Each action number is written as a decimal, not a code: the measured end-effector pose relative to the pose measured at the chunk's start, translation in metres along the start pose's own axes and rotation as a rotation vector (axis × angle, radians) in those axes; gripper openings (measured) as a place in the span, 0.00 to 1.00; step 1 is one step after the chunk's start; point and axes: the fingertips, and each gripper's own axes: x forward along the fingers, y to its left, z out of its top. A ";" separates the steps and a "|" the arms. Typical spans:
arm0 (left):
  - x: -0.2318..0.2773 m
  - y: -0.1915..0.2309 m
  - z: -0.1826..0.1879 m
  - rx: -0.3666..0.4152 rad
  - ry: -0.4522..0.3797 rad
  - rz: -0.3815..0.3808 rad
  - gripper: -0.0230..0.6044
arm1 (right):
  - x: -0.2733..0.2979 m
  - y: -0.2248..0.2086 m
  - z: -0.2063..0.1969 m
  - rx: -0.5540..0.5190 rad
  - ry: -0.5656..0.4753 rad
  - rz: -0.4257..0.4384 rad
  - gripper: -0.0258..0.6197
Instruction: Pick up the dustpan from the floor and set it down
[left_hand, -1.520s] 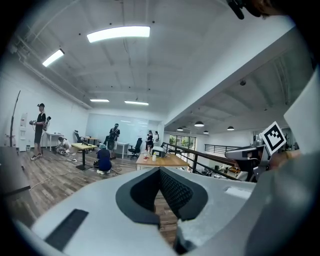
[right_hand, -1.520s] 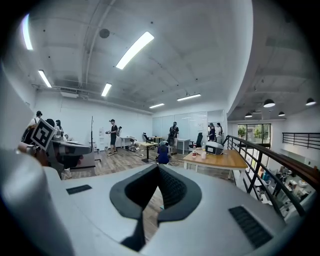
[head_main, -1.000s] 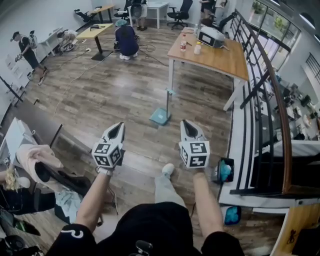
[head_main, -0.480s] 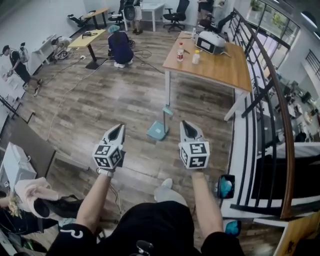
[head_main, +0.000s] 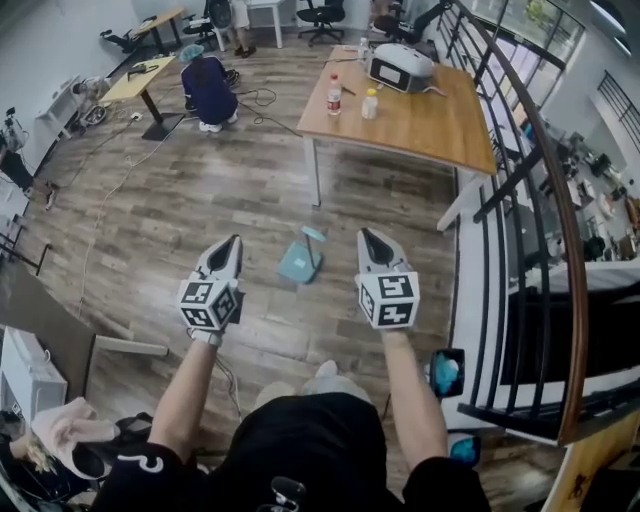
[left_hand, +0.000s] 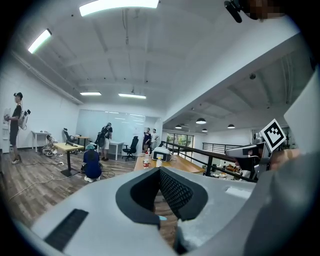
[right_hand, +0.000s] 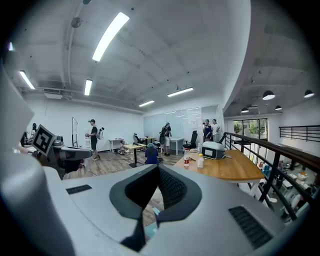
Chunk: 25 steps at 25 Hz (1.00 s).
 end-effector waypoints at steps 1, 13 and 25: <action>0.009 0.001 -0.001 -0.005 0.003 -0.001 0.03 | 0.006 -0.006 -0.002 0.005 0.006 -0.004 0.03; 0.069 0.016 -0.001 -0.019 0.009 -0.028 0.03 | 0.065 -0.026 -0.021 0.013 0.065 0.002 0.03; 0.095 0.062 -0.025 -0.045 0.004 -0.069 0.03 | 0.139 0.003 -0.056 0.022 0.080 0.115 0.03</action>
